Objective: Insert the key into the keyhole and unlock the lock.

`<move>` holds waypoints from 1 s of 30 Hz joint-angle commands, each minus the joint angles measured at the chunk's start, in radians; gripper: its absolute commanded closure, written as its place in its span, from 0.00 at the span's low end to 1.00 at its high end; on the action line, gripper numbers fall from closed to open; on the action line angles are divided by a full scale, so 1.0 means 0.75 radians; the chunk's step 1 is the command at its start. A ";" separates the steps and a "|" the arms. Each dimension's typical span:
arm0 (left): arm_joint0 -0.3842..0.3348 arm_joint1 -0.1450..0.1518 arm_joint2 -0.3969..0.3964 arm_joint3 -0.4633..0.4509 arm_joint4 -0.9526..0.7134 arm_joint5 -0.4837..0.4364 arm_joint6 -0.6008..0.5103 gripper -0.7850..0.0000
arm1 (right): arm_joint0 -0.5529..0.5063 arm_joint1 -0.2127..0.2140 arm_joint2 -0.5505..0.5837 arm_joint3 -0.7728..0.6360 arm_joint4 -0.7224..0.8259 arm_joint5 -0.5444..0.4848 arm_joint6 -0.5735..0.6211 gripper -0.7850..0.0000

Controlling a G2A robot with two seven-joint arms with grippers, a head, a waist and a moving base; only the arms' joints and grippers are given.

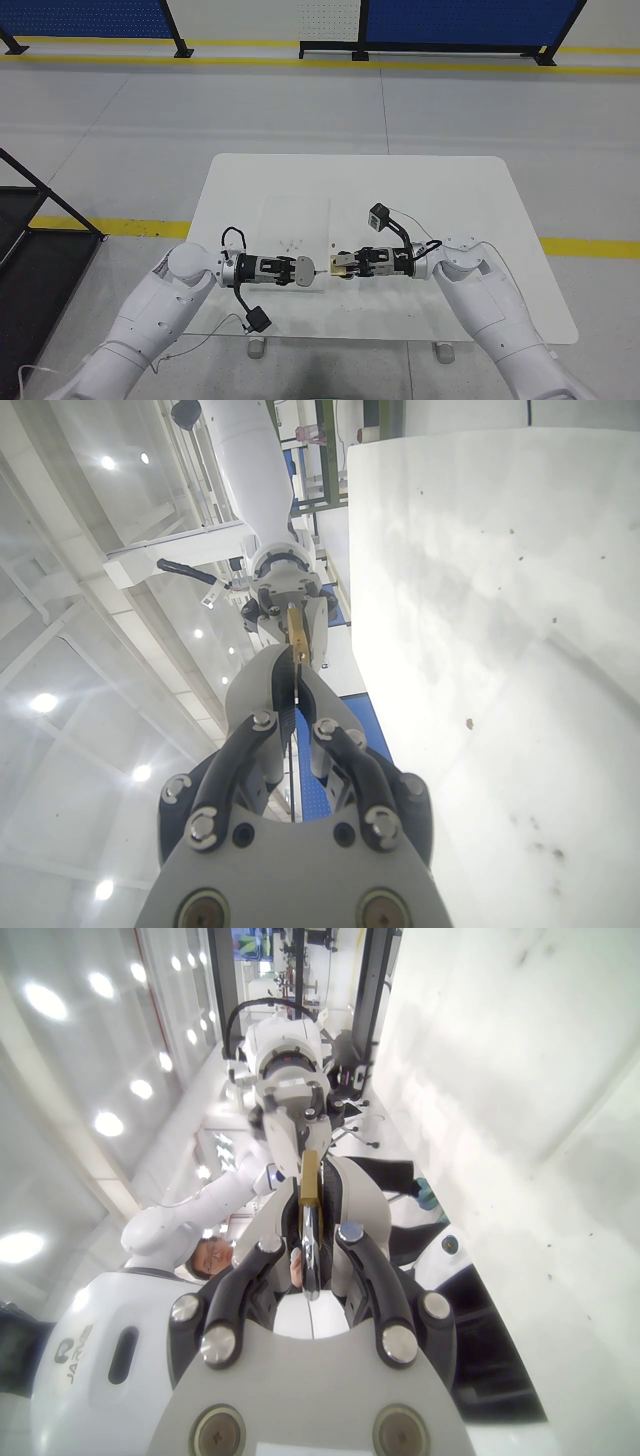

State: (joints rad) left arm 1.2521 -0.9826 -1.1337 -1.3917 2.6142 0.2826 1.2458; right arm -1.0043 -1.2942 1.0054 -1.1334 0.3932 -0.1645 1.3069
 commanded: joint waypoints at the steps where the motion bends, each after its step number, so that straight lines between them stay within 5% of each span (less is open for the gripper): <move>1: 0.001 0.001 0.003 -0.003 0.001 -0.001 -0.009 1.00 | 0.000 0.000 0.000 0.000 0.000 0.000 0.000 1.00; 30: -0.047 -0.005 0.071 0.061 -0.045 0.021 -0.066 1.00 | 0.000 0.000 0.000 0.000 0.000 0.000 0.000 1.00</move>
State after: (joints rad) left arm 1.2185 -0.9862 -1.0824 -1.3478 2.5809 0.2977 1.1971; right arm -1.0043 -1.2942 1.0054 -1.1334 0.3932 -0.1645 1.3069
